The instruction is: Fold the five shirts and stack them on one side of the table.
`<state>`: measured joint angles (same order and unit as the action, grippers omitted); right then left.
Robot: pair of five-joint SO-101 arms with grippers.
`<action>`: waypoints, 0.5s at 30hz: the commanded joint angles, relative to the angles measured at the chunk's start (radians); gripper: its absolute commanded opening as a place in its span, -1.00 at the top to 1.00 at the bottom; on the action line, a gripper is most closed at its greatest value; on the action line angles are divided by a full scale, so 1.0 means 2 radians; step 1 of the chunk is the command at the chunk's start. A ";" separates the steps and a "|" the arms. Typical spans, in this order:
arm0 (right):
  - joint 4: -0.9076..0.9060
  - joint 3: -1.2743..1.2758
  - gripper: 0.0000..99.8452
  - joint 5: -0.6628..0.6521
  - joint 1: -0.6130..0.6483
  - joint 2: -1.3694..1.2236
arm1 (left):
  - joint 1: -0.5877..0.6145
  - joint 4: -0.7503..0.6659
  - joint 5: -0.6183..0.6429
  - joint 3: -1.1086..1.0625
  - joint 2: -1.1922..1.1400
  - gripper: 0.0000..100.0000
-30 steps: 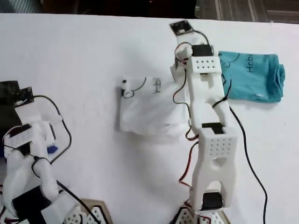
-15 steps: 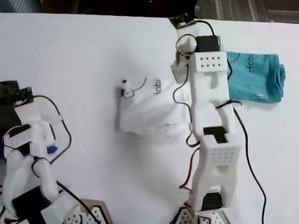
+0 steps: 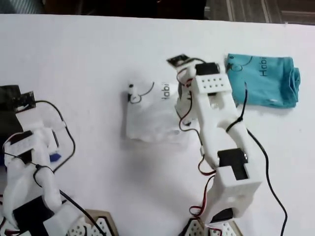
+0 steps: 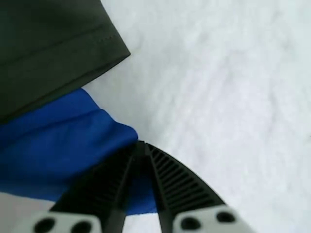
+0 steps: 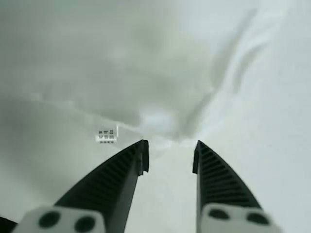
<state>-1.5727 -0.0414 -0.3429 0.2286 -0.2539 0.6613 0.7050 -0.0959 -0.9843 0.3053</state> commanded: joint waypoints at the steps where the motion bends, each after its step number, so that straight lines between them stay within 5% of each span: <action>1: 0.036 0.031 0.68 -0.003 0.000 0.033 | 0.001 -0.008 0.006 0.008 0.001 0.95; 15: 0.103 0.103 0.68 -0.005 0.000 0.033 | 0.001 -0.008 0.006 0.008 0.001 0.95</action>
<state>-1.3825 0.1550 -0.3460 0.2271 -0.2539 0.6613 0.7050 -0.0959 -0.9843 0.3053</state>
